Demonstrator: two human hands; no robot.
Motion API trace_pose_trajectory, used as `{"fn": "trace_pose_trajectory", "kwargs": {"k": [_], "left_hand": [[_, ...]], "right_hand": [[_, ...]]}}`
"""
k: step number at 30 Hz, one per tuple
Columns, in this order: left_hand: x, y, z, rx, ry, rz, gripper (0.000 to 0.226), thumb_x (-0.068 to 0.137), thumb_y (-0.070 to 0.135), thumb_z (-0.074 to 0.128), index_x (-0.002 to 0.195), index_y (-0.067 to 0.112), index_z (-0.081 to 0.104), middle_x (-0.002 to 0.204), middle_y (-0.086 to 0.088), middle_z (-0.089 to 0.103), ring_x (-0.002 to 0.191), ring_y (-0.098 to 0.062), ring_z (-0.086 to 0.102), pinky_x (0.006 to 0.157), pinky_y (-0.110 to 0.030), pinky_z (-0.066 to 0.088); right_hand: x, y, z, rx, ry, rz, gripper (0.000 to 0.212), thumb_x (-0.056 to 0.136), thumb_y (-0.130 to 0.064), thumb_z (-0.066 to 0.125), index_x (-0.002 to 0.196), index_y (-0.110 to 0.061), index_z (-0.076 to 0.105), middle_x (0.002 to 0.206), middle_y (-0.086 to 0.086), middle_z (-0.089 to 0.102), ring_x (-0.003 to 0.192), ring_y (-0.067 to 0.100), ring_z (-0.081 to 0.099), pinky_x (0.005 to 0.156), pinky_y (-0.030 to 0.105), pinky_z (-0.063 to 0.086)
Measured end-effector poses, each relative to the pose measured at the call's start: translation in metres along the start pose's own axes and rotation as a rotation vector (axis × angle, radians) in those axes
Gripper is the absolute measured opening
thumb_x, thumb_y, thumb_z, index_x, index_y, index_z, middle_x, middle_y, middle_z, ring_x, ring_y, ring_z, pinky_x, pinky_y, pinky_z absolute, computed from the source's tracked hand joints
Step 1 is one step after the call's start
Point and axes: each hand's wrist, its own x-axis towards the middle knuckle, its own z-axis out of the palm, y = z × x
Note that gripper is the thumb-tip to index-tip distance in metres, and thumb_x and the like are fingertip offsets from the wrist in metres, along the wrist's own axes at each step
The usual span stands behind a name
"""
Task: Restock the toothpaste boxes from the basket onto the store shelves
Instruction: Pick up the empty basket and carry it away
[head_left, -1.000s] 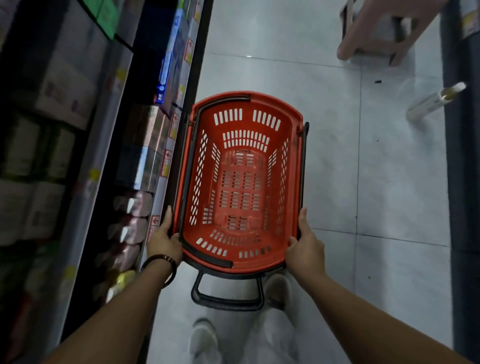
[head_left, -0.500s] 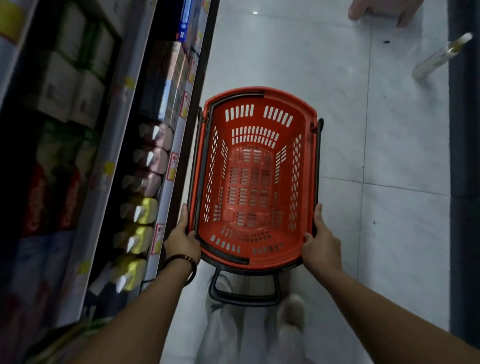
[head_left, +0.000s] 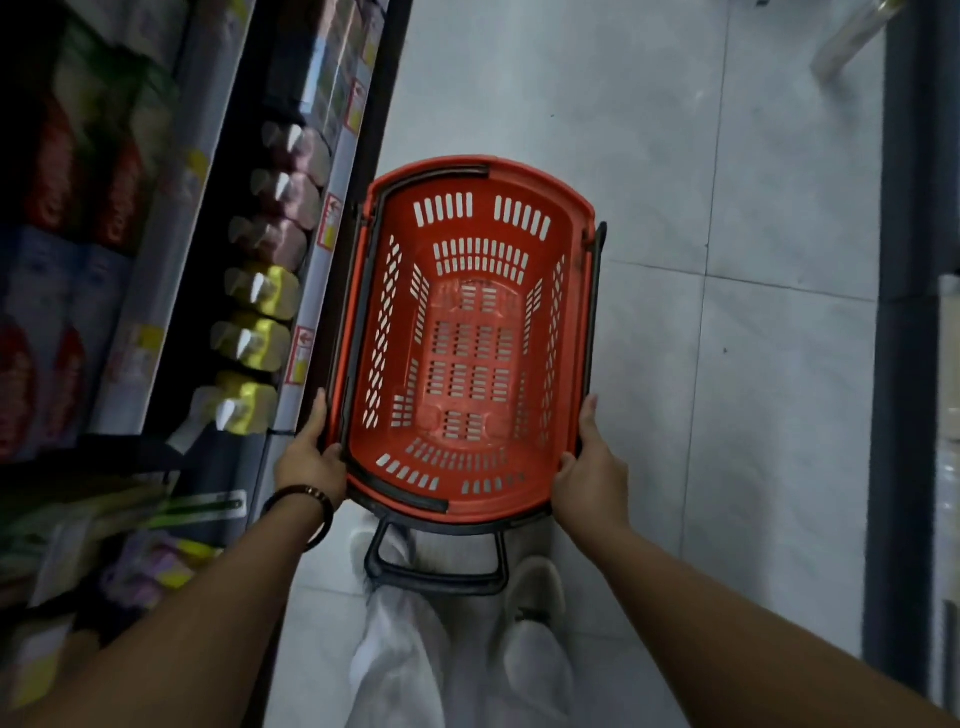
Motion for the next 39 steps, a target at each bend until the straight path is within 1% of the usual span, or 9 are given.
{"fn": "trace_pose_trajectory", "kwargs": {"k": [3,7,13,20,26,29,31,35,39], "left_hand": [[-0.029,-0.030,-0.001,0.039,0.025,-0.002,0.074,0.104,-0.001,0.048,0.158,0.046,0.032,0.148,-0.005,0.058,0.122,-0.035,0.062,0.107,-0.043,0.050],[-0.060,-0.072,-0.002,0.056,0.015,0.010,0.077,0.103,0.001,0.048,0.158,0.052,0.028,0.147,-0.008,0.059,0.121,-0.035,0.063,0.106,-0.045,0.052],[-0.103,-0.127,-0.001,0.104,0.030,0.018,0.080,0.102,0.004,0.051,0.158,0.053,0.023,0.131,-0.014,0.069,0.103,-0.036,0.067,0.099,-0.049,0.055],[-0.149,-0.189,-0.006,0.020,-0.011,0.026,0.080,0.102,0.003,0.049,0.158,0.054,0.022,0.137,-0.007,0.067,0.107,-0.027,0.065,0.105,-0.047,0.053],[-0.187,-0.229,-0.008,0.077,0.004,-0.003,0.077,0.104,0.004,0.048,0.160,0.050,0.022,0.141,-0.009,0.064,0.117,-0.035,0.064,0.106,-0.042,0.050],[-0.198,-0.249,-0.007,0.099,0.012,-0.027,0.080,0.104,0.006,0.048,0.156,0.059,0.020,0.136,-0.010,0.067,0.105,-0.036,0.067,0.099,-0.048,0.056],[-0.212,-0.263,-0.007,0.092,0.014,-0.046,0.082,0.103,0.005,0.048,0.151,0.067,0.021,0.135,-0.008,0.067,0.094,-0.036,0.069,0.089,-0.052,0.060],[-0.225,-0.281,-0.010,0.073,0.004,-0.053,0.080,0.105,0.003,0.047,0.155,0.061,0.025,0.139,-0.006,0.065,0.088,-0.030,0.067,0.079,-0.045,0.062],[-0.242,-0.303,-0.008,0.083,0.027,-0.054,0.080,0.105,0.006,0.047,0.153,0.064,0.023,0.123,-0.003,0.068,0.079,-0.025,0.066,0.077,-0.047,0.063]], "right_hand": [[-0.034,0.019,0.006,0.020,-0.014,0.017,0.093,0.101,-0.005,0.055,0.163,-0.049,0.002,0.094,0.003,0.072,0.077,0.014,0.067,0.084,0.036,0.061],[-0.073,0.045,0.016,0.020,-0.018,0.020,0.092,0.101,-0.004,0.055,0.165,-0.046,0.005,0.080,-0.007,0.067,0.069,0.007,0.064,0.075,0.031,0.057],[-0.123,0.087,0.035,-0.022,0.018,0.025,0.091,0.102,-0.007,0.055,0.165,-0.049,0.004,0.082,-0.002,0.067,0.071,0.013,0.065,0.076,0.034,0.058],[-0.179,0.137,0.055,-0.055,0.023,0.017,0.091,0.104,-0.011,0.055,0.163,-0.053,0.000,0.088,0.003,0.070,0.075,0.017,0.066,0.079,0.035,0.058],[-0.228,0.174,0.064,-0.048,-0.019,-0.044,0.093,0.105,-0.014,0.058,0.164,-0.051,-0.004,0.097,0.007,0.071,0.079,0.019,0.067,0.080,0.037,0.058],[-0.243,0.199,0.072,-0.062,-0.063,-0.066,0.096,0.106,-0.017,0.057,0.161,-0.055,-0.011,0.098,0.006,0.071,0.082,0.020,0.069,0.084,0.042,0.061],[-0.260,0.213,0.074,-0.061,-0.065,-0.071,0.098,0.106,-0.017,0.055,0.158,-0.059,-0.016,0.093,0.004,0.069,0.078,0.016,0.067,0.079,0.039,0.059],[-0.281,0.227,0.077,-0.065,-0.086,-0.090,0.095,0.108,-0.017,0.053,0.160,-0.054,-0.017,0.091,-0.002,0.066,0.077,0.003,0.062,0.075,0.030,0.052],[-0.301,0.237,0.084,-0.061,-0.089,-0.096,0.091,0.109,-0.021,0.050,0.162,-0.052,-0.017,0.099,-0.003,0.067,0.082,0.007,0.064,0.078,0.031,0.052]]}}
